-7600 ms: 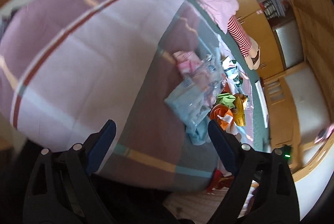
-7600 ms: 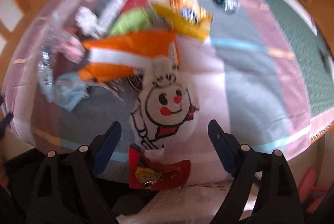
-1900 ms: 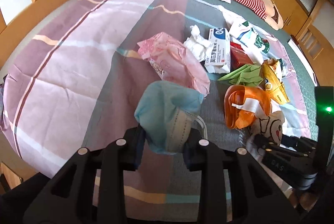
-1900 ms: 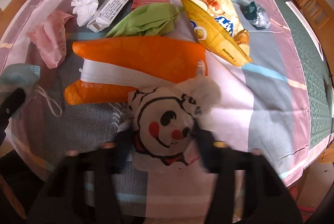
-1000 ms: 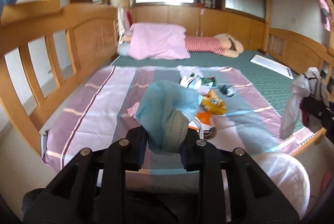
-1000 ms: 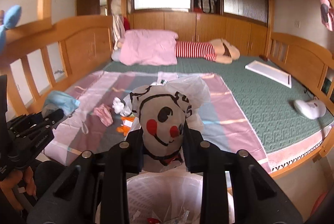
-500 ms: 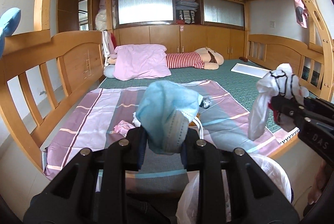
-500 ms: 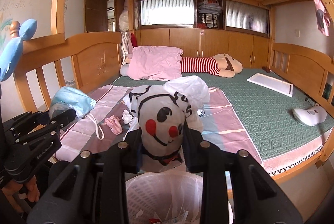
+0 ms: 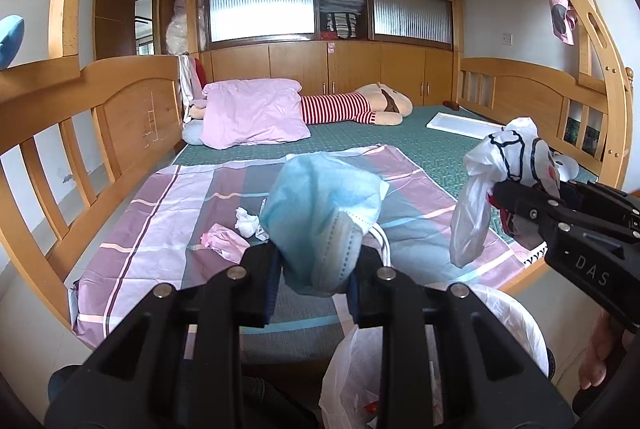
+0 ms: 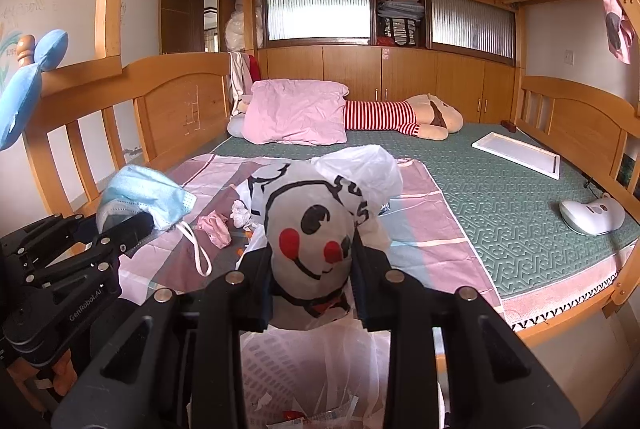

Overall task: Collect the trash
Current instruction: 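Lift the mask and cartoon bag and release both into the wastebasket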

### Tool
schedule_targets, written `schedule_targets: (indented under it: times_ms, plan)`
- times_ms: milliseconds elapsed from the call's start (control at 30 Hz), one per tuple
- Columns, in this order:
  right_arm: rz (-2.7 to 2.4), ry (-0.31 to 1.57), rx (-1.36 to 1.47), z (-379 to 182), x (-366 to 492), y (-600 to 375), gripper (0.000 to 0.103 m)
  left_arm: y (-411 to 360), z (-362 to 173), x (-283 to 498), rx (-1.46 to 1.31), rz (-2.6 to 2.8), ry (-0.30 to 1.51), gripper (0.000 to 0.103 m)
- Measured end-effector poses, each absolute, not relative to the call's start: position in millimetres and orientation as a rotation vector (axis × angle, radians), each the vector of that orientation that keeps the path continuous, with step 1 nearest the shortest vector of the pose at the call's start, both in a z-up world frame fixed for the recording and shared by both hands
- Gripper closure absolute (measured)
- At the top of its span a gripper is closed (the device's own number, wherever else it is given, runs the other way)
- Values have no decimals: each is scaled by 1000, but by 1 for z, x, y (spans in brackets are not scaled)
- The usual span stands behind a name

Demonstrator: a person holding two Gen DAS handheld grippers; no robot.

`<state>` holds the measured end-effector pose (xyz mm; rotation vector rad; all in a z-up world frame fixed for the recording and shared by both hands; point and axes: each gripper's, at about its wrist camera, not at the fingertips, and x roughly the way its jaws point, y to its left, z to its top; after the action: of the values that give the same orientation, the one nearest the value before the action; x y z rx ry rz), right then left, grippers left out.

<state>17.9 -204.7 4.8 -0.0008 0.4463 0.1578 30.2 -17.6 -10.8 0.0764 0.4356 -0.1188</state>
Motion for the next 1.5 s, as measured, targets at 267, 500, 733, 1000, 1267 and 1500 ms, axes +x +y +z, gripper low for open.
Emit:
schedule_targets:
  times_ms: [267, 500, 733, 1000, 1267, 1500]
  plan:
    - [156, 468, -12, 1, 19, -203, 72, -20, -15, 31, 82, -137, 448, 75]
    - [124, 679, -81, -51, 19, -217, 71, -23, -20, 32, 70, -168, 473, 75]
    - [42, 703, -26, -59, 19, -242, 24, -34, -32, 38, 78, -232, 519, 75]
    - [-104, 496, 180, -26, -1, -290, 20, -75, -104, 54, 122, -504, 829, 74]
    - [-115, 495, 281, -32, 5, -306, 19, -86, -141, 66, 104, -624, 1000, 21]
    - [-81, 515, 299, -36, 20, -293, 18, -55, -124, 88, -7, -539, 908, 10]
